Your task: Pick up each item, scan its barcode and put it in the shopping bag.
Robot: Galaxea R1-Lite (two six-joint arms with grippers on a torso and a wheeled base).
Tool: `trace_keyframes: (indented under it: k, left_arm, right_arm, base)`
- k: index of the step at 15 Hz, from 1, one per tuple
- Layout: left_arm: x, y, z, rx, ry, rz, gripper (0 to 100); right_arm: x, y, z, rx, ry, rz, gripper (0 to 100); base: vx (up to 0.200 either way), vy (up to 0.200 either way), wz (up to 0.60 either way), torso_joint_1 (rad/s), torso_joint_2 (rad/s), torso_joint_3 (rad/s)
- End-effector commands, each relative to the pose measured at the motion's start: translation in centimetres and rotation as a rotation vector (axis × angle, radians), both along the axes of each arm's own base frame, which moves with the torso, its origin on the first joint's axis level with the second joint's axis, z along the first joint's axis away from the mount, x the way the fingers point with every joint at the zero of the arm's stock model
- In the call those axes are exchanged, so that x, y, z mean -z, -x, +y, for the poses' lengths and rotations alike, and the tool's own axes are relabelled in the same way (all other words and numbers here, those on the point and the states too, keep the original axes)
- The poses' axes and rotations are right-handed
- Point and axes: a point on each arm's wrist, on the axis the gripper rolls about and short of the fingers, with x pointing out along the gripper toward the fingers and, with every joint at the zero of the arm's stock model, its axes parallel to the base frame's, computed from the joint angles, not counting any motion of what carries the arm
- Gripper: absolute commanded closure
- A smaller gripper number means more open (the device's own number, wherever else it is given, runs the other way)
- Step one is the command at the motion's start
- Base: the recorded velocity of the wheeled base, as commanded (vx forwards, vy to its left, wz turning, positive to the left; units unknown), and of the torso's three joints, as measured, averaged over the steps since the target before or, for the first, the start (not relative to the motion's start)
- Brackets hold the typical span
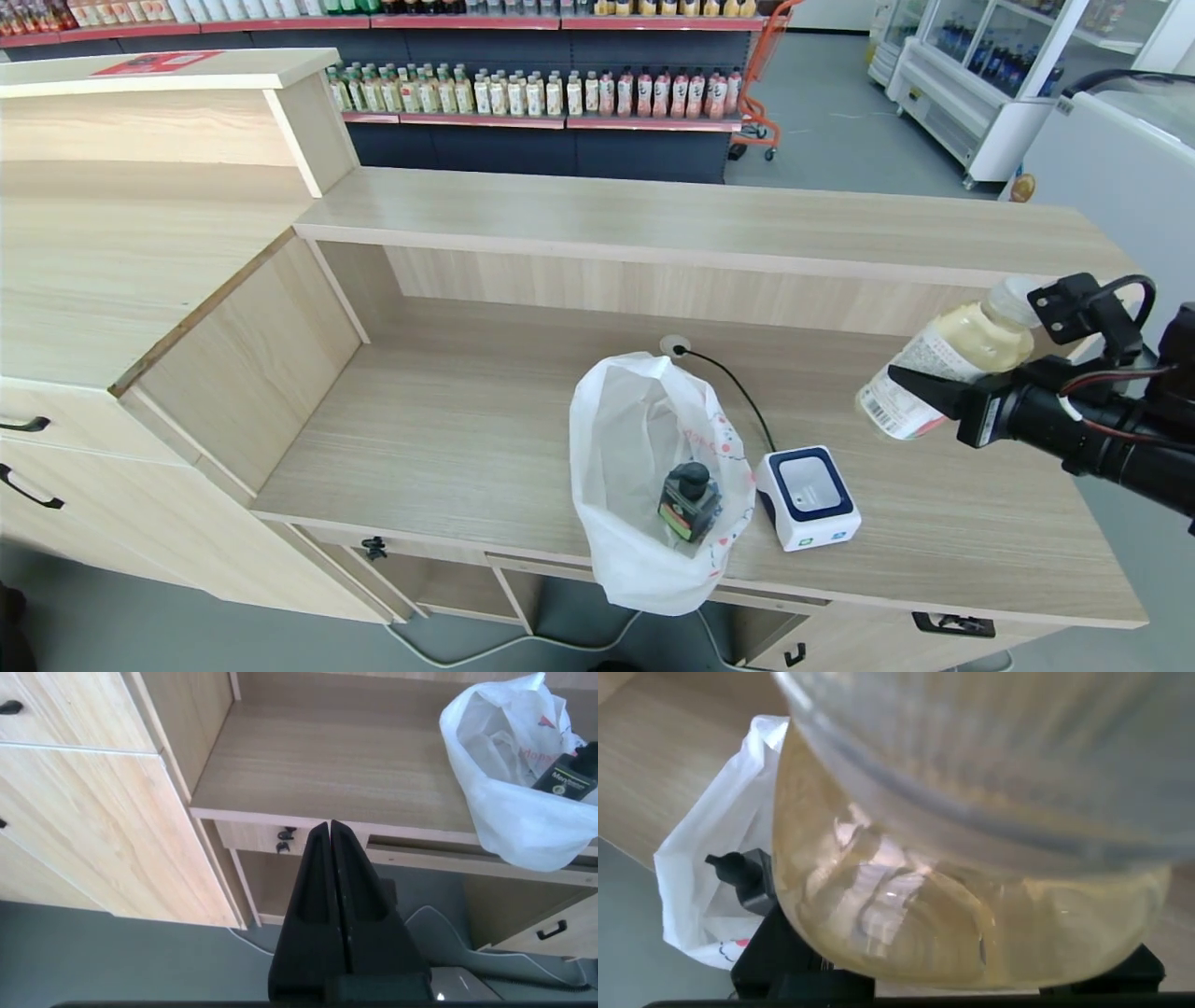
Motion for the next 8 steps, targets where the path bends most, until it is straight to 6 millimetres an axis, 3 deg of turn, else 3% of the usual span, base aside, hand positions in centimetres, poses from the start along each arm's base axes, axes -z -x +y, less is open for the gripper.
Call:
trace_keyframes:
  k: [1,4,8]
  left_arm:
    - [0.0,0.0,0.0,0.0,0.001,0.001,100]
    - [0.0,0.0,0.0,0.0,0.001,0.002,100]
    - [0.0,0.0,0.0,-0.002,0.001,0.002,100]
  right_arm:
    - [0.6,-1.4,0.3,-0.01,0.001,0.019,100]
    - [1.6,-3.1,1.4,-0.048,0.001,0.046,100]
    - [4.8,-4.8,2.8,-0.094,0.005,0.111,100]
  base:
    - [0.0,0.0,0.0,0.0,0.0,0.0]
    - [0.0,0.0,0.0,0.0,0.0,0.0]
    - [0.0,0.0,0.0,0.0,0.0,0.0]
